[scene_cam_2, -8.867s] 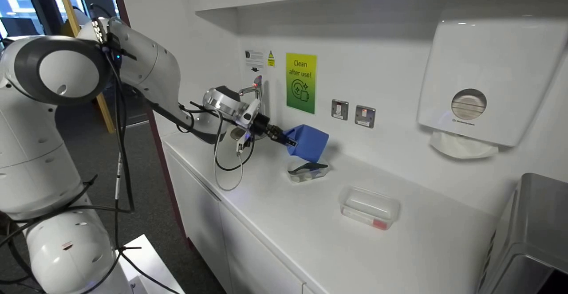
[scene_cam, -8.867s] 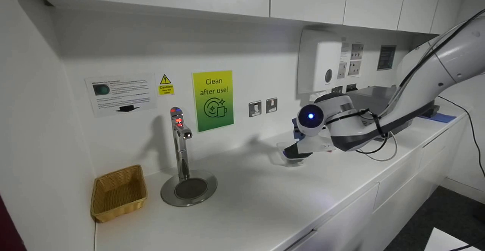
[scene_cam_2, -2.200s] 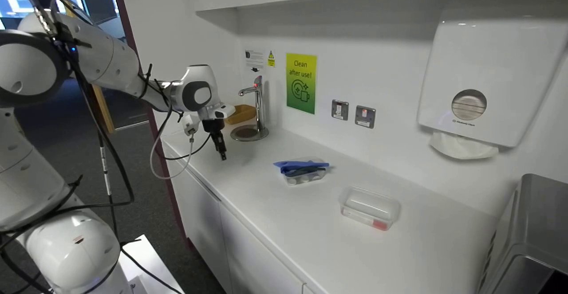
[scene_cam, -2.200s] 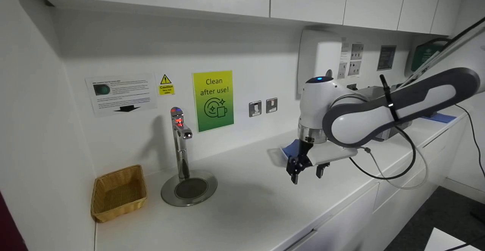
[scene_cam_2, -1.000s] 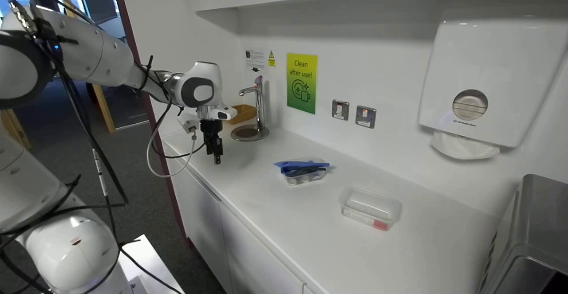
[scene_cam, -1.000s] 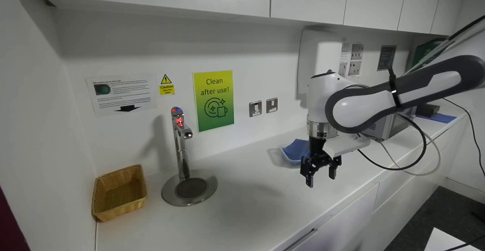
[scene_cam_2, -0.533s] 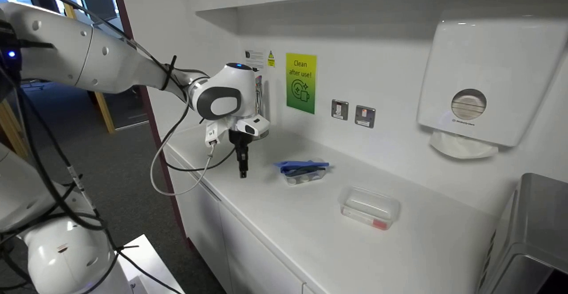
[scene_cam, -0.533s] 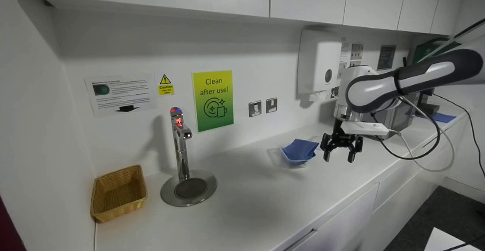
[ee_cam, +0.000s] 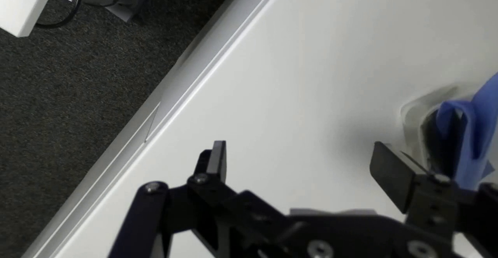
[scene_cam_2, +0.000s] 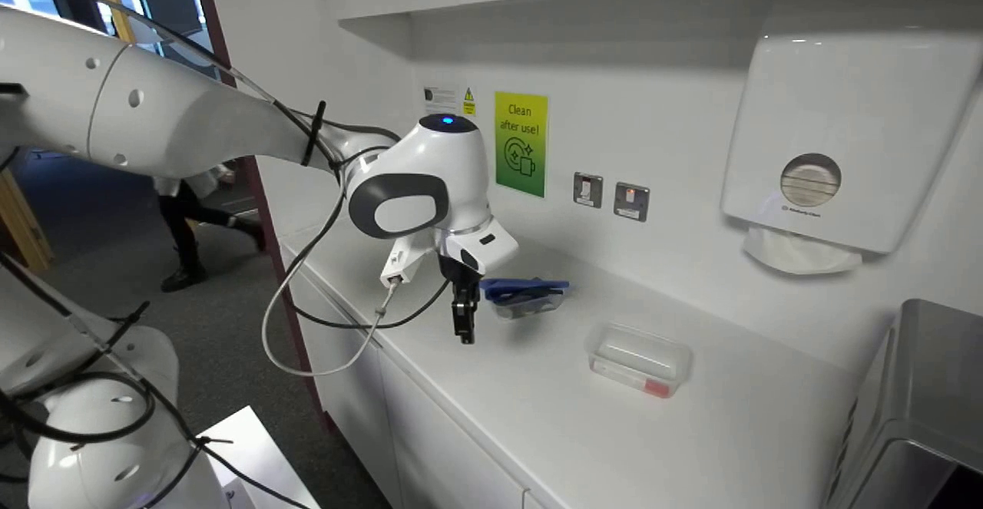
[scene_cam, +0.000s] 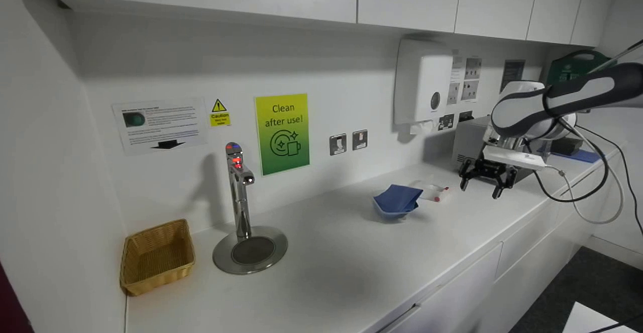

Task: Put the blue towel in the clear bowl on the left then remove the red marker from the bowl on the right.

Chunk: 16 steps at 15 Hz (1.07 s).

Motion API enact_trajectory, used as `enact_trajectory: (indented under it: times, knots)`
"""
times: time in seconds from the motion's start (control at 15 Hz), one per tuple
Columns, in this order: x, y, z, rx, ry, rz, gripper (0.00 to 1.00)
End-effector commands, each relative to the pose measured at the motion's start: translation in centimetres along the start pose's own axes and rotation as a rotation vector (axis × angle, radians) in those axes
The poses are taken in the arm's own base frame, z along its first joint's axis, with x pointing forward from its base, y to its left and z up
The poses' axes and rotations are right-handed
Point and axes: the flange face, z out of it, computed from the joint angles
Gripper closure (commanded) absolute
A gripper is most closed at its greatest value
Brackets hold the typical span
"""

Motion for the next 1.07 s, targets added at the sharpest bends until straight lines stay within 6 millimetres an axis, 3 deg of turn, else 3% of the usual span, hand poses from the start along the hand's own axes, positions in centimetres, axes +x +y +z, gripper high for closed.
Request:
enact_trajectory:
  times: [0.0, 0.2, 0.27, 1.0]
  knots:
    - [2.7, 2.7, -3.0, 0.015, 0.078, 0.076, 0.00]
    - [5.8, 3.5, -4.6, 0.056, 0.124, 0.147, 0.00]
    - [3.8, 3.5, -3.4, 0.034, 0.086, 0.108, 0.00]
    - [4.5, 2.7, -3.4, 0.051, 0.098, 0.157, 0.00]
